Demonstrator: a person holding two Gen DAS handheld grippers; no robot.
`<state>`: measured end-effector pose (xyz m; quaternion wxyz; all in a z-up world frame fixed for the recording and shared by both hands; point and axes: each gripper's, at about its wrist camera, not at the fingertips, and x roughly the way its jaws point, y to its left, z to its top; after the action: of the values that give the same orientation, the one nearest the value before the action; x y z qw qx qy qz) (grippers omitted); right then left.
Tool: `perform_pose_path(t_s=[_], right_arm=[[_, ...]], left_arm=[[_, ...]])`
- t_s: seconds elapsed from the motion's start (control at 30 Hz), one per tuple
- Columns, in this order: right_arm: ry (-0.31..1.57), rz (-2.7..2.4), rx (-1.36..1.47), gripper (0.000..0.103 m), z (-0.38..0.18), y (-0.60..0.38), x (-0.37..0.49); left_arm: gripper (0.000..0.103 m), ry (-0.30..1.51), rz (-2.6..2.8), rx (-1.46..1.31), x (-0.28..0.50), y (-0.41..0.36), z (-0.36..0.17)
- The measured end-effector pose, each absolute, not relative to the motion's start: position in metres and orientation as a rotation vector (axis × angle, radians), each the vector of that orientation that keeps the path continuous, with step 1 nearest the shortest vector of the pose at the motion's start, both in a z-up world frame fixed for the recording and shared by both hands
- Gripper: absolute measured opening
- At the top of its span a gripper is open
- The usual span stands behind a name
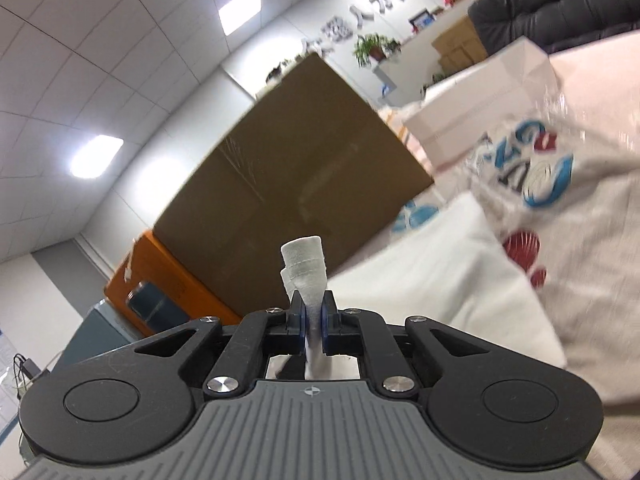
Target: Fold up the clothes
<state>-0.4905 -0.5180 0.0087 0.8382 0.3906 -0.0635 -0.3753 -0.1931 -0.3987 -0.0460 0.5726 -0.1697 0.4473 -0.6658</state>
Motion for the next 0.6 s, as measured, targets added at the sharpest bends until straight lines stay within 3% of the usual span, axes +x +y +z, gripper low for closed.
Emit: perform_pose_path(t_s=[0.37,0.6], right_arm=[[-0.354,-0.817,0.794,0.006,0.060,-0.500,-0.511],[-0.379,-0.772,0.816,0.006,0.070,-0.483,-0.498]], left_arm=[[0.010,0.790,-1.612,-0.639,-0.131,-0.313,0.031],[0.010,0.517,-1.463,-0.661,-0.067,-0.214,0.088]])
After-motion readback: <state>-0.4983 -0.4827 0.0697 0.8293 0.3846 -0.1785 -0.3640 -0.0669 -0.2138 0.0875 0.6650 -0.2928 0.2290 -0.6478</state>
